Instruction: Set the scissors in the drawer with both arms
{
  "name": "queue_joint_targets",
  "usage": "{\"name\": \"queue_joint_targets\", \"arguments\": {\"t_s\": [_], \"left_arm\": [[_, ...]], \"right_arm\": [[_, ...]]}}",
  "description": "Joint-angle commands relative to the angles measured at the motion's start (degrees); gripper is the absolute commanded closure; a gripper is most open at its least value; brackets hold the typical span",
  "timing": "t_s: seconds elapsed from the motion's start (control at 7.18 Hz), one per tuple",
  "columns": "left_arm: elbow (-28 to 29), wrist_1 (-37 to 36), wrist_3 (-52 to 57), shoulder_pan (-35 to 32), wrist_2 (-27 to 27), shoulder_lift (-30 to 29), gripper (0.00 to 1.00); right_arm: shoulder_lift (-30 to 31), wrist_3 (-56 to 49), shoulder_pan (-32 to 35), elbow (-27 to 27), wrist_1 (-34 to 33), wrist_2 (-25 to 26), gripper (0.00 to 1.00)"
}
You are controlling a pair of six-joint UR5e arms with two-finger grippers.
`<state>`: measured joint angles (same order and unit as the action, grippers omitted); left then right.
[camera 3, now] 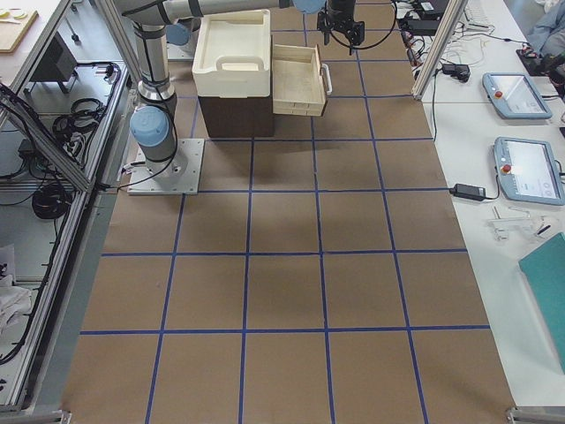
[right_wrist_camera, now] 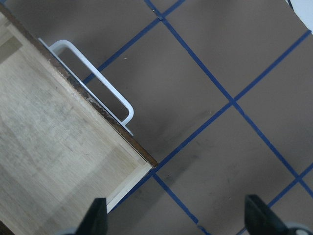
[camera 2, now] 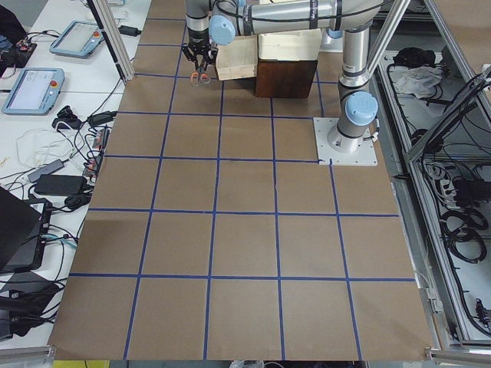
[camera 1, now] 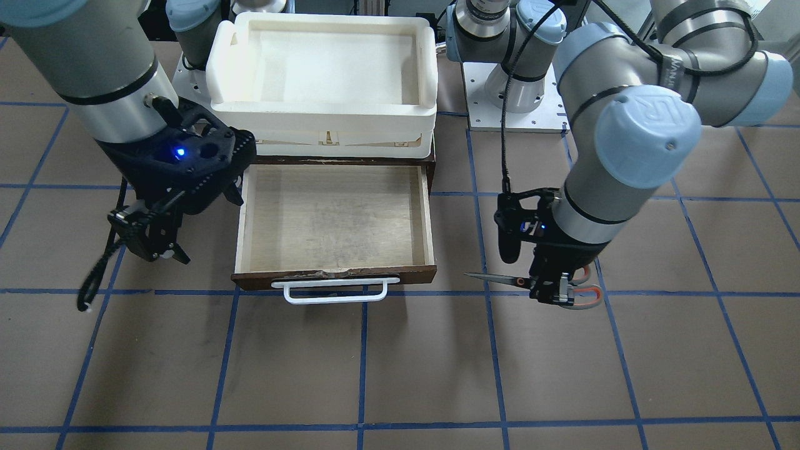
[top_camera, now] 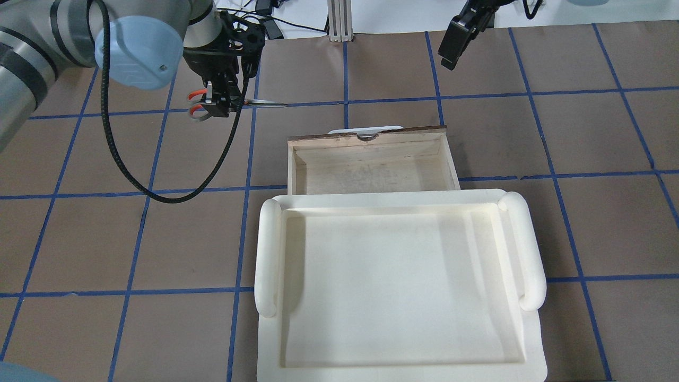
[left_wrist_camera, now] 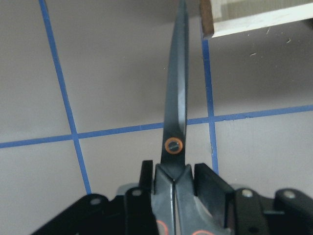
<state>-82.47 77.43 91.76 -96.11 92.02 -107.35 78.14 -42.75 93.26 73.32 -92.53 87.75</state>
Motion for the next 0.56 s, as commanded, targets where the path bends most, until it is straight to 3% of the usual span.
{"name": "queue_joint_targets", "arguments": {"t_s": [0.0, 0.42], "left_arm": [[-0.7, -0.1, -3.4, -5.5, -0.3, 0.6, 1.0], [-1.9, -0.3, -9.8, -12.0, -0.2, -0.2, 1.0]], "right_arm": [[2.8, 12.2, -0.1, 2.7, 0.0, 0.3, 0.0], [5.4, 26.2, 0.0, 6.1, -0.8, -0.3, 0.0]]}}
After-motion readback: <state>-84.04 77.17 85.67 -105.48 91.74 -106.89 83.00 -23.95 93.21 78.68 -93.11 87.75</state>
